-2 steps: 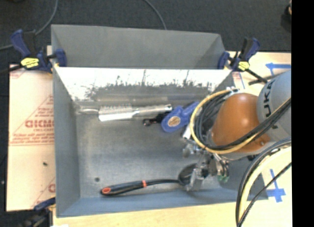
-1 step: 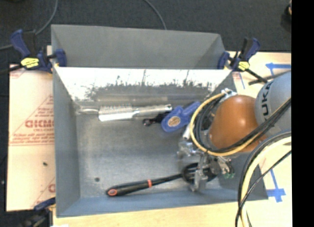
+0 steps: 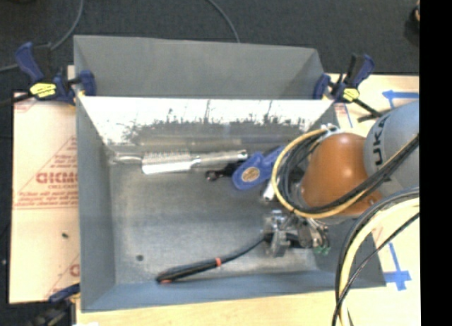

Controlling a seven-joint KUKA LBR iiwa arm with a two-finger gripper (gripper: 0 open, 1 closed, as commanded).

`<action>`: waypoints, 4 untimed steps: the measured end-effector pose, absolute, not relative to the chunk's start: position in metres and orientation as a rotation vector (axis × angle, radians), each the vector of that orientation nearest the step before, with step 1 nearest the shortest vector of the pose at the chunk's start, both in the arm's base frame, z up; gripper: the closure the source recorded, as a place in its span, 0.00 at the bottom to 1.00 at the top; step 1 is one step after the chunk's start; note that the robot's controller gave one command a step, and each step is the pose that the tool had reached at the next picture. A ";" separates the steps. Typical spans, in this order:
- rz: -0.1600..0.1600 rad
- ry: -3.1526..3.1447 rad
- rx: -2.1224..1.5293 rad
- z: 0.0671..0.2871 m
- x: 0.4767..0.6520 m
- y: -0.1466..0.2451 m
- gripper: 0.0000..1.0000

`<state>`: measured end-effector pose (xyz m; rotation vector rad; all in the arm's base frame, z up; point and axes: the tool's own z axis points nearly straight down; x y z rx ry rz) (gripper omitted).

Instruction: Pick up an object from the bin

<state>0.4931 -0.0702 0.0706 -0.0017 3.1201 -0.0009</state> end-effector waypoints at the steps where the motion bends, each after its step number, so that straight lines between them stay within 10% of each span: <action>1: -0.001 3.120 -0.001 0.071 0.493 -0.070 1.00; 4: -0.001 3.121 0.001 0.091 0.492 -0.071 1.00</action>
Offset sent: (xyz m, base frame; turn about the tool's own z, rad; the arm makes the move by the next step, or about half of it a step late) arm 0.0000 0.0001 0.0054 0.0000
